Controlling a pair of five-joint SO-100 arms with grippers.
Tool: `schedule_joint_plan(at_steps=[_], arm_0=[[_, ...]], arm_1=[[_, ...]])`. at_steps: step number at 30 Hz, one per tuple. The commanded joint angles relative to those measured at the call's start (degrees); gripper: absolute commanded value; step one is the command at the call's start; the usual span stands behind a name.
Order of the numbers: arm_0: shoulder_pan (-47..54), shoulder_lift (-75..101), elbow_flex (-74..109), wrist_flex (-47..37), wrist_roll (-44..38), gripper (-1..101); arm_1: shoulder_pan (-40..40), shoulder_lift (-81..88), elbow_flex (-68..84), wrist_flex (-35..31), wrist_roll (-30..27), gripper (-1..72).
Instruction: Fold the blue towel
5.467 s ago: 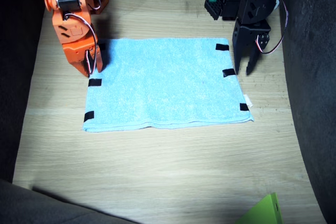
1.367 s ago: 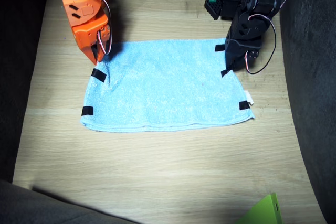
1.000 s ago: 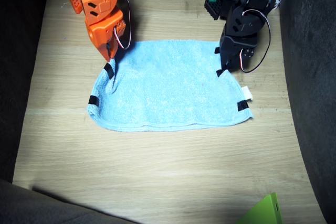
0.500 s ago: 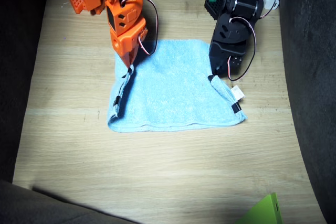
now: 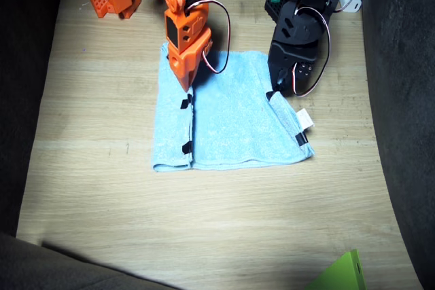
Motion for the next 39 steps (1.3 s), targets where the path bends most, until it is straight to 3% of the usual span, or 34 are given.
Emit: schedule_joint_plan(at_steps=[1,14,15,18,20,24,29,35,39], arm_0=[[-0.3,3.4,-2.3,1.1,0.4,0],[0.7,5.1,-0.2,1.5,0.1,0],[0.8,5.3,-0.1,1.5,0.2,0],[0.7,5.3,0.0,1.6,0.2,0],[0.5,5.3,0.0,1.6,0.2,0],[0.1,5.1,-0.2,1.6,0.2,0],[-1.1,3.3,-3.1,3.6,0.5,0],[-5.1,-6.9,-20.7,11.5,0.6,0],[-8.3,-10.7,-28.7,12.1,0.7,0]], arm_1=[[3.2,1.7,-3.2,1.2,1.1,0.0],[7.6,-3.3,-9.6,1.5,0.9,0.2],[7.6,-3.5,-10.2,1.5,1.2,3.0],[7.7,-2.7,-10.5,1.5,1.7,27.2],[7.3,-1.5,-10.5,1.5,2.4,33.4],[5.7,0.9,-10.7,1.5,1.8,35.2],[2.0,4.8,-6.9,1.7,0.5,32.3],[-10.7,16.6,5.6,1.6,-2.4,29.3],[-19.9,23.9,9.5,1.5,-4.8,30.0]])
